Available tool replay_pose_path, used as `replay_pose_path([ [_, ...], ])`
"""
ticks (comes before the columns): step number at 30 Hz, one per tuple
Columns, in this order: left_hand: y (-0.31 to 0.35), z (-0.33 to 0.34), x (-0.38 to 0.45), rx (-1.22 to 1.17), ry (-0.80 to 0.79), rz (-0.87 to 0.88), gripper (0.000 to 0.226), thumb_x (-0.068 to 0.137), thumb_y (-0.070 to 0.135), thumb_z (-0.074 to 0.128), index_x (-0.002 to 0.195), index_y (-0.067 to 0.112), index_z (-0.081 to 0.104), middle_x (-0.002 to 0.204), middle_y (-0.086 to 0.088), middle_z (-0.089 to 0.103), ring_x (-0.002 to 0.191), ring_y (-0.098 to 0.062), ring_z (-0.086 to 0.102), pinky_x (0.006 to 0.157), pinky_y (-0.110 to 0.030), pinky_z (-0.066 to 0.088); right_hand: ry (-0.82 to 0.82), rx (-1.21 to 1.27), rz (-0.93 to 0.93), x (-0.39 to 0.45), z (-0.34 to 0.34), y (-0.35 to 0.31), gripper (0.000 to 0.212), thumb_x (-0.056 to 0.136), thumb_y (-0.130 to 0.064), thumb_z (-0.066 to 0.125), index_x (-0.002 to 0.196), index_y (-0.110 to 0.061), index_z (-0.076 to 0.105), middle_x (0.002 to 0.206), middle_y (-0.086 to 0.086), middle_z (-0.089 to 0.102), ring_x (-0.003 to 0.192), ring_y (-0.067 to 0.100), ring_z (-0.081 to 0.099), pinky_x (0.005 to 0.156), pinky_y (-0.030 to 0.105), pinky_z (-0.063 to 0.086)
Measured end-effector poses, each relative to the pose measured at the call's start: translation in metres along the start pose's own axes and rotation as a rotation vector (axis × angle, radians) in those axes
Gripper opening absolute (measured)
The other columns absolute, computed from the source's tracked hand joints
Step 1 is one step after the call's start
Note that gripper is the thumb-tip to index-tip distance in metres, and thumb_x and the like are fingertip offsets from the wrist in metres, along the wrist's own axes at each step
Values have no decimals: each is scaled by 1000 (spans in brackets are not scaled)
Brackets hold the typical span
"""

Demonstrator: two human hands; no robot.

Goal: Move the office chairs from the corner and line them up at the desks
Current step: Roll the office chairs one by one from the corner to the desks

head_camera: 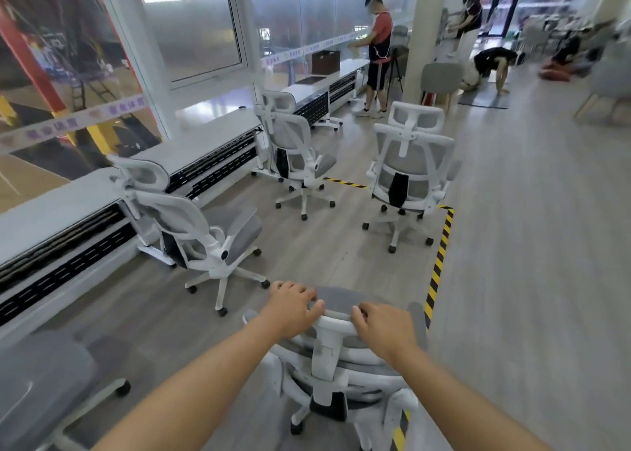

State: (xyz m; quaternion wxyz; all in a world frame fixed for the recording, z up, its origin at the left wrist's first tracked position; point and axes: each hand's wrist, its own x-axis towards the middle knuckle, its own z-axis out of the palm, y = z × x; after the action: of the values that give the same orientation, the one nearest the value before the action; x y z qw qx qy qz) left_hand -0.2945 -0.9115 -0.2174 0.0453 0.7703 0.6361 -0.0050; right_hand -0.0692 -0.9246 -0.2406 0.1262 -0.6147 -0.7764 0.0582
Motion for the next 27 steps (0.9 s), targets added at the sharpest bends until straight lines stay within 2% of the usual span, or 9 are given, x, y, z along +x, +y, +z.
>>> replay_pose_path([
  [6, -29, -12, 93, -4, -71, 52, 72, 86, 62, 9, 122, 27, 60, 121, 2, 62, 115, -21, 51, 101, -40, 26, 5, 20, 63, 85, 7, 8, 54, 89, -57, 15, 70, -22, 52, 60, -4, 53, 56, 14, 52, 48, 31, 32],
  [10, -42, -13, 146, -24, -52, 100, 51, 98, 55, 26, 120, 26, 61, 118, 3, 63, 112, -19, 51, 97, -38, 26, -9, 34, 120, 128, 11, 14, 54, 91, -57, 19, 75, -23, 58, 66, -3, 58, 59, 12, 55, 55, 33, 45],
  [14, -55, -16, 185, -3, -35, 165, 76, 82, 65, 7, 118, 25, 62, 116, 2, 64, 111, -20, 53, 95, -37, 26, -21, 11, 156, 157, 11, 16, 48, 96, -53, 25, 77, -24, 58, 71, -3, 61, 63, 15, 56, 56, 33, 44],
  [16, -59, -19, 201, -8, -26, 196, 82, 78, 66, 2, 119, 26, 61, 117, 3, 63, 111, -20, 53, 96, -37, 26, -15, 15, 173, 168, 9, 16, 46, 98, -51, 27, 77, -23, 58, 73, -3, 61, 65, 16, 56, 56, 33, 41],
  [18, -61, -21, 217, -15, -51, 213, 77, 82, 65, 5, 118, 26, 61, 116, 3, 63, 111, -20, 52, 95, -37, 26, -13, 19, 199, 180, 9, 17, 46, 98, -51, 27, 77, -23, 57, 74, -4, 60, 66, 15, 56, 56, 32, 40],
  [22, -65, -17, 242, 2, -63, 216, 53, 97, 56, 22, 117, 27, 61, 115, 3, 63, 109, -20, 52, 97, -38, 27, 0, -8, 210, 200, 12, 22, 48, 96, -50, 25, 73, -22, 56, 70, -3, 58, 63, 15, 55, 50, 30, 32],
  [27, -69, -17, 267, -5, -58, 215, 58, 91, 57, 17, 110, 25, 62, 108, 3, 64, 102, -21, 53, 96, -38, 31, 24, -46, 238, 223, 17, 27, 48, 94, -47, 28, 69, -19, 58, 63, -1, 56, 59, 17, 54, 55, 34, 41],
])
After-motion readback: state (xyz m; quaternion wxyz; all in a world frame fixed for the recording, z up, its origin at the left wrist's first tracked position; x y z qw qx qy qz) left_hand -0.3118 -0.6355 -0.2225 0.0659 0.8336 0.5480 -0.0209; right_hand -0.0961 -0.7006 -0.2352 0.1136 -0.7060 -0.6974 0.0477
